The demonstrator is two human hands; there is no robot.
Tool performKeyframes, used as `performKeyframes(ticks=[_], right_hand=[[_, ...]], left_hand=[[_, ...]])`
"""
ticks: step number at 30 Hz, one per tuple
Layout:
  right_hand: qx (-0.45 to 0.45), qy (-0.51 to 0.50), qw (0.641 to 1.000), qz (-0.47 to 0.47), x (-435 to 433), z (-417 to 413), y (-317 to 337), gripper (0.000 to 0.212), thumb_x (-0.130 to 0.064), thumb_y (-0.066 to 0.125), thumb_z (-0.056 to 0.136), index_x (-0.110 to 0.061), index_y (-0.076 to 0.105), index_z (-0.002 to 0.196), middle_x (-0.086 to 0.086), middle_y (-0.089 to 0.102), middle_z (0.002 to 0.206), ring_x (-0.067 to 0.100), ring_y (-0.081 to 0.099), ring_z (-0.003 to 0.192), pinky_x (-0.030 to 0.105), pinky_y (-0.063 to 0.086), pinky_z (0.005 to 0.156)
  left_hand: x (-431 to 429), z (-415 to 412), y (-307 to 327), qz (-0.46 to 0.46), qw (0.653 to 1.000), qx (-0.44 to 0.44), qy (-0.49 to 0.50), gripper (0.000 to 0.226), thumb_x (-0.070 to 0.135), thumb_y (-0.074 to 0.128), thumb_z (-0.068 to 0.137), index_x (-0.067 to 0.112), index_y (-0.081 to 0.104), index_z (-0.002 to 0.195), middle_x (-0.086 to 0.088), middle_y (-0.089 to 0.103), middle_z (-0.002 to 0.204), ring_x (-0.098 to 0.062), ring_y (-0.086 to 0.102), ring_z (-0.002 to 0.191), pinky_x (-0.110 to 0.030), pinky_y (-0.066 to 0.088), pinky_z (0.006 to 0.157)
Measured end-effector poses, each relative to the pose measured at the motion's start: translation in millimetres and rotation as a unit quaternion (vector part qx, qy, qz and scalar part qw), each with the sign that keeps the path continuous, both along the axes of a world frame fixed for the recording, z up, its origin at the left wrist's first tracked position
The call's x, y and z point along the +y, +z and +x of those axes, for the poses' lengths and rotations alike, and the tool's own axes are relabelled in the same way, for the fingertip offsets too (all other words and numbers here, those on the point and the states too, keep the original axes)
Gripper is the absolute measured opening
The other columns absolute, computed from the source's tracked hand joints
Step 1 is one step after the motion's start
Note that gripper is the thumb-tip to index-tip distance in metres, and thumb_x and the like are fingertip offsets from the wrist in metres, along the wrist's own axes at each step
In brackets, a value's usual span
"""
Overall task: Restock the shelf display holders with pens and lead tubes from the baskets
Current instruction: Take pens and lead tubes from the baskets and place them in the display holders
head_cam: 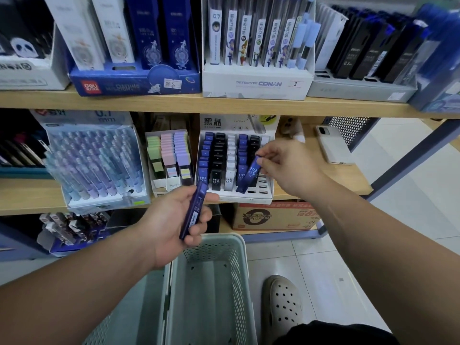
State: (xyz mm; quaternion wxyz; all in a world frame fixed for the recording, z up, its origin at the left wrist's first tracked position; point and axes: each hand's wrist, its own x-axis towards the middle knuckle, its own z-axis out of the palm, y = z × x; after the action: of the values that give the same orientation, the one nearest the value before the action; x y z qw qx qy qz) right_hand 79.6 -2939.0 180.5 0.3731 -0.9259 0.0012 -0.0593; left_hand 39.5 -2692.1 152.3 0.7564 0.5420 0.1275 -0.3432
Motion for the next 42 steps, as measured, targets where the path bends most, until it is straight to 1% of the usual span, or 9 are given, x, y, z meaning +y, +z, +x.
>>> performKeyframes(ticks=[4,12,19,21,23,26,30,34,42], right_hand=[[-0.068,0.045,0.99,-0.119,9.3,2.3,-8.6,0.015,-0.016,0.07,0.094,-0.015,0.076,0.107,-0.008,0.065,0.088,0.009,0.062,0.081,0.015,0.047,0.071],[-0.079,0.123,0.972,-0.184,21.4,3.0,-11.2,0.018,-0.012,0.072,0.091,-0.01,0.078,0.107,0.007,0.069,0.102,0.023,0.066,0.089,0.04,0.054,0.083],[-0.061,0.093,0.977,-0.181,27.3,3.5,-11.6,0.013,-0.02,0.077,0.088,-0.015,0.078,0.1,0.001,0.066,0.096,0.018,0.065,0.086,0.039,0.056,0.079],[-0.07,0.079,0.984,-0.142,32.7,0.6,-6.8,0.013,-0.031,0.078,0.088,-0.02,0.076,0.092,-0.002,0.067,0.088,0.014,0.065,0.08,0.035,0.055,0.074],[-0.021,0.087,0.996,-0.021,40.8,-2.4,1.2,0.016,-0.039,0.075,0.089,-0.025,0.075,0.081,-0.002,0.07,0.074,0.012,0.066,0.068,0.031,0.054,0.065],[0.073,0.141,0.978,0.138,49.7,-8.0,9.6,0.013,-0.024,0.074,0.092,-0.017,0.076,0.082,0.013,0.072,0.071,0.017,0.064,0.057,0.023,0.048,0.055],[0.094,0.11,0.98,0.137,45.6,-11.0,12.2,0.016,-0.024,0.075,0.091,-0.011,0.075,0.083,0.009,0.069,0.064,0.014,0.06,0.053,0.019,0.044,0.047],[0.156,0.082,0.958,0.224,40.2,-15.2,12.9,0.02,-0.022,0.074,0.092,-0.002,0.072,0.092,0.01,0.071,0.069,0.018,0.067,0.056,0.024,0.051,0.047],[0.134,0.031,0.943,0.304,7.4,-12.0,20.6,0.016,0.002,0.073,0.088,-0.005,0.068,0.101,0.014,0.074,0.076,0.019,0.072,0.063,0.027,0.061,0.059]], left_hand=[[0.2,0.5,-0.5,-0.006,1.0,-0.003,-0.01,0.047,0.039,0.037,0.104,0.006,0.068,0.117,-0.004,0.043,0.063,-0.014,0.033,0.044,-0.022,0.027,0.038],[-1.0,0.1,2.3,0.009,1.0,-0.01,0.004,0.044,0.031,0.032,0.102,0.007,0.065,0.121,-0.003,0.043,0.063,-0.015,0.034,0.047,-0.024,0.026,0.044],[-5.1,0.2,-2.0,0.03,0.997,-0.066,0.018,0.021,0.023,0.047,0.104,0.015,0.064,0.112,-0.004,0.052,0.067,-0.016,0.045,0.049,-0.025,0.037,0.042],[-6.7,-1.4,-4.2,0.046,0.993,-0.109,0.009,0.013,0.02,0.053,0.103,0.02,0.066,0.106,-0.006,0.057,0.071,-0.017,0.051,0.052,-0.026,0.04,0.045],[-9.2,-2.3,-6.0,0.056,0.987,-0.15,-0.005,0.014,0.021,0.056,0.102,0.024,0.069,0.099,-0.006,0.061,0.074,-0.017,0.054,0.055,-0.027,0.042,0.046],[-13.3,-1.2,-5.3,0.061,0.981,-0.186,0.002,0.015,0.022,0.061,0.099,0.028,0.074,0.094,-0.005,0.065,0.075,-0.016,0.057,0.056,-0.027,0.044,0.046],[-24.3,1.8,-4.5,0.101,0.969,-0.22,0.043,0.013,0.023,0.059,0.1,0.024,0.073,0.098,-0.003,0.067,0.072,-0.014,0.052,0.055,-0.027,0.041,0.05],[-37.1,0.3,-2.7,0.124,0.965,-0.224,0.055,0.027,0.024,0.045,0.106,0.022,0.072,0.099,0.001,0.069,0.075,-0.017,0.05,0.066,-0.029,0.04,0.058],[-46.2,15.5,-0.4,0.168,0.932,-0.32,0.016,0.024,0.007,0.065,0.095,0.029,0.071,0.101,0.003,0.067,0.087,-0.004,0.06,0.073,-0.017,0.047,0.064]])
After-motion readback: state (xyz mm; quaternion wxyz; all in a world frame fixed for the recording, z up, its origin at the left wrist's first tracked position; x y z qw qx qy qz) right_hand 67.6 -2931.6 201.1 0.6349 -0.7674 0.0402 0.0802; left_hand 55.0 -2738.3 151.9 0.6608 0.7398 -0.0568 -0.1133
